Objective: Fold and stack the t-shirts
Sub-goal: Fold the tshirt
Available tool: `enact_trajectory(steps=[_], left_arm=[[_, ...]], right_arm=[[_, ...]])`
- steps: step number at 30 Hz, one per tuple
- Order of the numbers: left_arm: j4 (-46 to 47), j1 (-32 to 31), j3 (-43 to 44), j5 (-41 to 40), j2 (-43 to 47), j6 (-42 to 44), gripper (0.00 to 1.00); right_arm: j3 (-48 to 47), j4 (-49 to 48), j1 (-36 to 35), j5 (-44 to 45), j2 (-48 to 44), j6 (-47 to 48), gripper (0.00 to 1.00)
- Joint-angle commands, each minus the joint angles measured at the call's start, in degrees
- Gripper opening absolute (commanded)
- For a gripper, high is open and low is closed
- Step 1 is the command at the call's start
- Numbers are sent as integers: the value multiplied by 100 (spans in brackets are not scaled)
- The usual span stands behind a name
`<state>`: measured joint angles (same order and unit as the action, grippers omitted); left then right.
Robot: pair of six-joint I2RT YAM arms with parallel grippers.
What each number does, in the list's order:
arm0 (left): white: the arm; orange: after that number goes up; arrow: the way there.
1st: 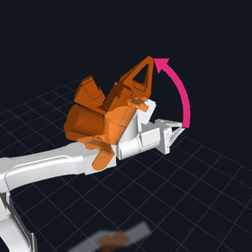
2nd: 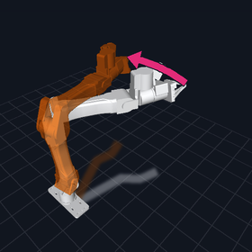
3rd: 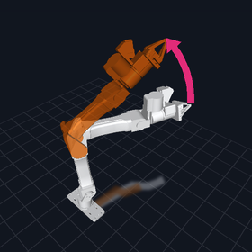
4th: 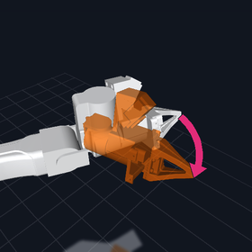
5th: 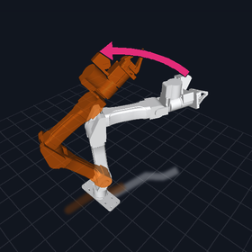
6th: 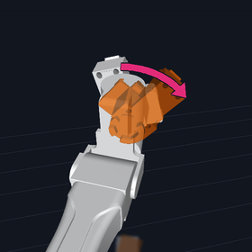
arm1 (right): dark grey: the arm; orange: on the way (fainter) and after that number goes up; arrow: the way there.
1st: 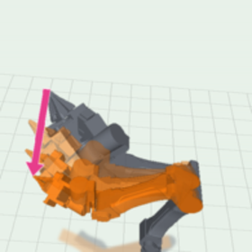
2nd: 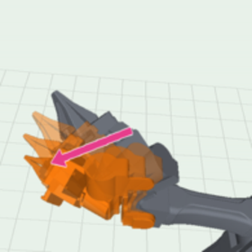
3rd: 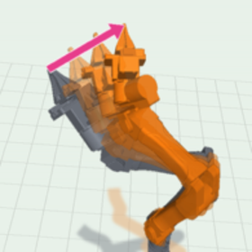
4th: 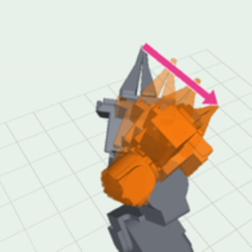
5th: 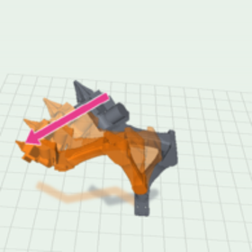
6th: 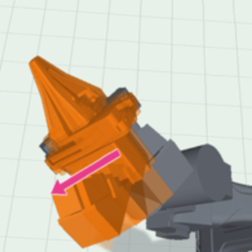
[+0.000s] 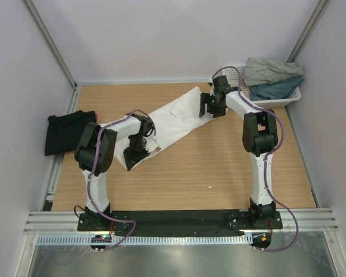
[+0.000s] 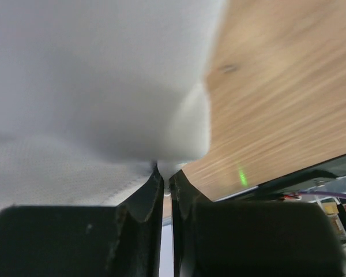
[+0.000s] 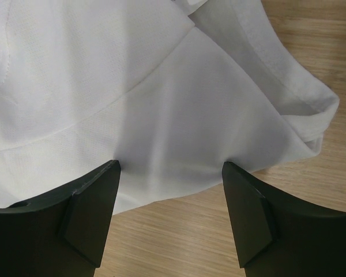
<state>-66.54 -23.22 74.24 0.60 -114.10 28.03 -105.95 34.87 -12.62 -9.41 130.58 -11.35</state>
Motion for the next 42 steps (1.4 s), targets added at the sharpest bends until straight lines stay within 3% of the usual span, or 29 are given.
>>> enact_trajectory(steps=[1,10,23,42], left_arm=[[-297,-524,144,818,46,-254,7],[-517,-1509,407,1346,2,-755,7],[-1071,-2546,2173,1583,-1070,-1001,8],[-1203,-3706,3492,968,-2019,-966,7]], right_arm=[[-416,-7,14,53,247,116,78],[-1454,-147,14,-131,1056,46,78],[-2561,-402,-3,-439,1681,-218,78],[-3634,-736,-3,-1133,2366,-376,78]])
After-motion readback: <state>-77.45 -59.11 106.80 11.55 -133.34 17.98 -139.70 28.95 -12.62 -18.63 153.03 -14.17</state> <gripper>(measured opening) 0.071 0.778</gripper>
